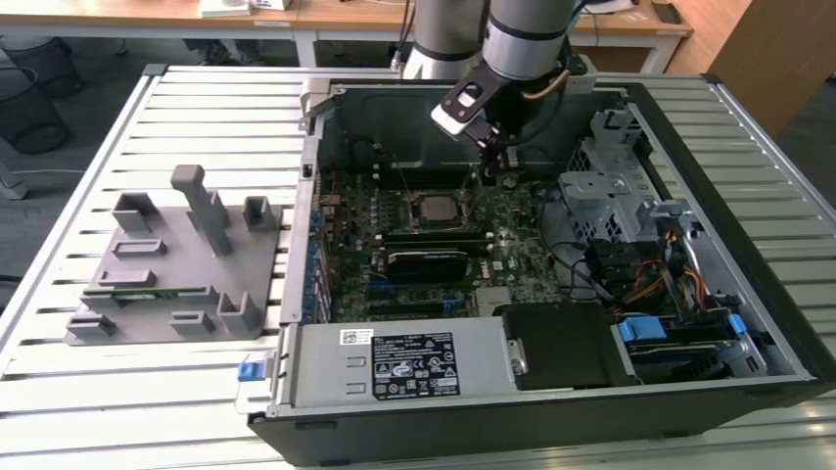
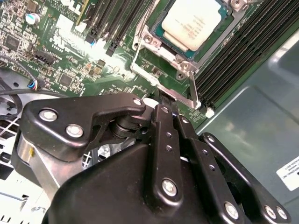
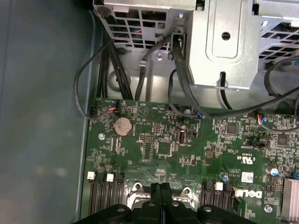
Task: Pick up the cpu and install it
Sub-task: 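Close the cpu cover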
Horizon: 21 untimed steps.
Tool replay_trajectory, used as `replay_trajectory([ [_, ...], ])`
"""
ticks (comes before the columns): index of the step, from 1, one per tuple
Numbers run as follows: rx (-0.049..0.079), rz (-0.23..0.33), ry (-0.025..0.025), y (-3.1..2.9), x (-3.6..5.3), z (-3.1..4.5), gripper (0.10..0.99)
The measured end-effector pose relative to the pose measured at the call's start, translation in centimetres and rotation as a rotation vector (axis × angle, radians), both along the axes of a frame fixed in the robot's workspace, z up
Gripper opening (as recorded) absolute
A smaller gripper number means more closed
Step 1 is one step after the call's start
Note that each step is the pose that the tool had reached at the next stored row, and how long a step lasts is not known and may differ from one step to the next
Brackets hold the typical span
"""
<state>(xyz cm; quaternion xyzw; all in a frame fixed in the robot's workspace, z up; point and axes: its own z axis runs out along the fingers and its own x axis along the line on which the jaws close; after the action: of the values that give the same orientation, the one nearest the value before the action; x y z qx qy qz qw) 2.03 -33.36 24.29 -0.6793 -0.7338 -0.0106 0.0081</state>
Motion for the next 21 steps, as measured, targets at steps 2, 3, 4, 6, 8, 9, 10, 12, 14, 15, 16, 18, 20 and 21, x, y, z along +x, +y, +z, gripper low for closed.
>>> replay_trajectory([
  [2,0.0,0.0,0.0,-0.01,-0.11,-0.08,0.106],
  [3,0.0,0.0,0.0,0.0,-0.15,-0.13,0.106],
  [4,0.0,0.0,0.0,0.0,-0.19,-0.17,0.106],
  [6,0.0,0.0,0.0,-0.01,-0.26,-0.25,0.106],
  [8,0.0,0.0,0.0001,-0.01,-0.33,-0.3,0.106],
  [9,0.0,0.0,0.0001,-0.01,-0.36,-0.32,0.106],
  [10,0.0,0.0,0.0001,-0.01,-0.37,-0.33,0.106],
  [12,0.0,0.0,0.0,-0.01,-0.37,-0.34,0.106],
  [14,0.0,0.0,0.0001,-0.01,-0.38,-0.34,0.106],
  [15,0.0,0.0,0.0,-0.01,-0.38,-0.35,0.106],
  [16,0.0,0.0,0.0,-0.01,-0.39,-0.35,0.106],
  [18,0.0,0.0,0.0,-0.01,-0.44,-0.35,0.106],
  [20,0.0,0.0,0.0,-0.01,-0.5,-0.36,0.106],
  [21,0.0,0.0,0.0,0.0,-0.54,-0.36,0.106],
])
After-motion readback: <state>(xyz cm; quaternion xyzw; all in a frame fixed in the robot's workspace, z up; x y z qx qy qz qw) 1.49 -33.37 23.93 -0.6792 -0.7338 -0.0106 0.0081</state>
